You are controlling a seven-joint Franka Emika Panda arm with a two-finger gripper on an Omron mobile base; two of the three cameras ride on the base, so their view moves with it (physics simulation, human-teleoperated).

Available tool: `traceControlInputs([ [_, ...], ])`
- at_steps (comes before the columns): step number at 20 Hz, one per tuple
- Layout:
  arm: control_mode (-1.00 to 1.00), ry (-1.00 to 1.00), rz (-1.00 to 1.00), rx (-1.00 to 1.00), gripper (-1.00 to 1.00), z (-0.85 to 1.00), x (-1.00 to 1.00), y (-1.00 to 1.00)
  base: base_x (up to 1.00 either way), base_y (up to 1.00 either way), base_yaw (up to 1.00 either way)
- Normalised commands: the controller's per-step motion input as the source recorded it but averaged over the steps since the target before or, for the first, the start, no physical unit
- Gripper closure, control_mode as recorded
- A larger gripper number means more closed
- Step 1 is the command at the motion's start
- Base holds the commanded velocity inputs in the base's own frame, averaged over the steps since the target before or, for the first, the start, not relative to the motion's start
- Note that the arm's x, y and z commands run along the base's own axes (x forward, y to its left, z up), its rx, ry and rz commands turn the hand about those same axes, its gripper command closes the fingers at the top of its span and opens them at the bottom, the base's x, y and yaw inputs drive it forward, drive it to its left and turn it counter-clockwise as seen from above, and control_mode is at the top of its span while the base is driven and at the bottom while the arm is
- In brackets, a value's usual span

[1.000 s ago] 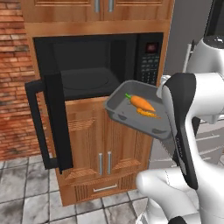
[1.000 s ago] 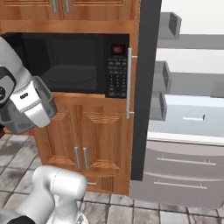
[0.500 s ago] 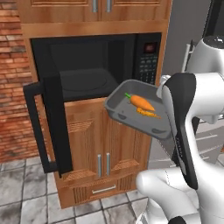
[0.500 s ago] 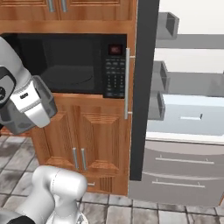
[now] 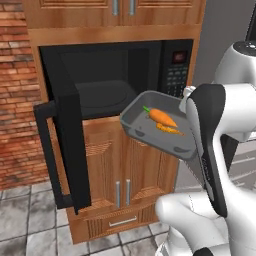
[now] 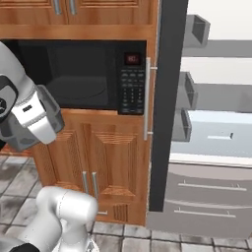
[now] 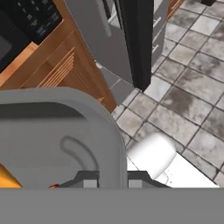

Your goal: Place the tupperware containing the shrimp and carrot meal in the microwave. Close the microwave door and press the start button to reheat the meal.

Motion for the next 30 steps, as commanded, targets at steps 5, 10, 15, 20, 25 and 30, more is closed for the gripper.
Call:
traceControlInputs([
  [5,1.00,0.00,0.00,0.00,1.00,0.00,0.00,0.00,0.45,0.41,0.00],
  [10,1.00,0.00,0.00,0.00,1.00,0.00,0.00,0.00,0.25,0.39,0.00],
  [15,-1.00,0.00,0.00,0.00,1.00,0.00,0.12,0.07,0.00,0.00,0.00],
  [20,-1.00,0.00,0.00,0.00,1.00,0.00,0.06,-0.01,0.00,0.00,0.00],
  [25,-1.00,0.00,0.01,0.00,1.00,-0.03,0.05,0.00,0.00,0.00,0.00],
  [30,-1.00,0.00,0.00,0.03,1.00,-0.14,0.43,0.00,0.00,0.00,0.00],
])
